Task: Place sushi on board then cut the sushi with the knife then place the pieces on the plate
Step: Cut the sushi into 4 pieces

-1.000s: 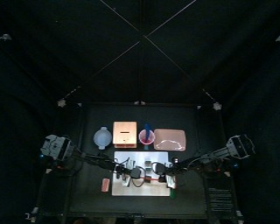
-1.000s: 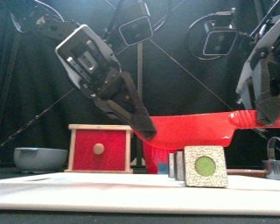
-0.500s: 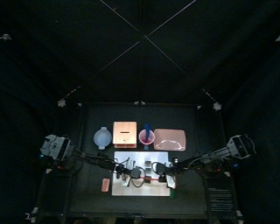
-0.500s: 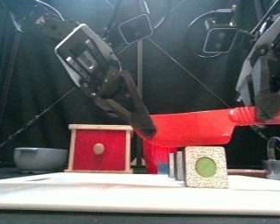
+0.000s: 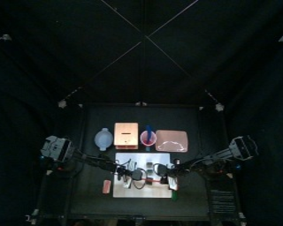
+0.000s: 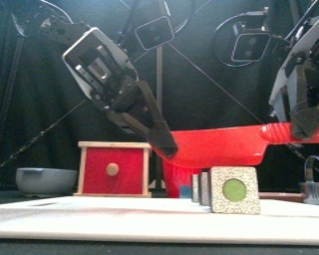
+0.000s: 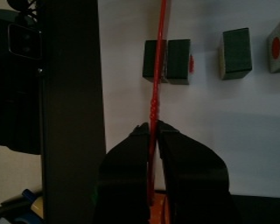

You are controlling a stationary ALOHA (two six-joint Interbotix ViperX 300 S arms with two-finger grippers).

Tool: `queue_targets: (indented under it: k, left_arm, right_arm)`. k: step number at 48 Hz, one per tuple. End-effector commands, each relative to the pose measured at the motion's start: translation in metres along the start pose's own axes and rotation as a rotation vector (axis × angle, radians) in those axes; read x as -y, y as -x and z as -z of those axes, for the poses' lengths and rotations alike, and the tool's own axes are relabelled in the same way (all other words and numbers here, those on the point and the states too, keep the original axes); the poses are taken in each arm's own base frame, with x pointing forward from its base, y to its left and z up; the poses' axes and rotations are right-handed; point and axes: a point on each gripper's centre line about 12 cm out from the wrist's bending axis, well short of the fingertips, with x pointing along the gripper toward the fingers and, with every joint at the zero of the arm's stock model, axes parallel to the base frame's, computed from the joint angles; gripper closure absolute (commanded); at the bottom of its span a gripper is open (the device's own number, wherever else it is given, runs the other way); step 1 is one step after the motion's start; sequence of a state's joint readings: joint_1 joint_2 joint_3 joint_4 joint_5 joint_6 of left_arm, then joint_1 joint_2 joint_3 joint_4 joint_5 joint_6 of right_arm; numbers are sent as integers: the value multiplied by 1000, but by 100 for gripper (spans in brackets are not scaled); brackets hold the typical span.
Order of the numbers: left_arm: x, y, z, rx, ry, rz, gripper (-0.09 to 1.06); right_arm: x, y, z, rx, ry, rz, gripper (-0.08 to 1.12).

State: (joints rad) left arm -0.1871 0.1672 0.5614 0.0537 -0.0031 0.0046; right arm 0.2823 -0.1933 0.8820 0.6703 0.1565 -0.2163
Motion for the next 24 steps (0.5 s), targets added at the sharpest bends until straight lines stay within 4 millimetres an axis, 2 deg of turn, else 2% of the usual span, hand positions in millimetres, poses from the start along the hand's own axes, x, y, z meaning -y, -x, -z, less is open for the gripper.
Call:
queue_targets:
  k: [1, 24]
  left_arm:
    - [-14, 3, -13, 41, 12, -25, 64]
    - [-14, -2, -8, 23, 22, -24, 64]
  right_arm:
    - [-8, 3, -5, 25, 15, -19, 78]
    - [-7, -10, 3, -19, -3, -7, 78]
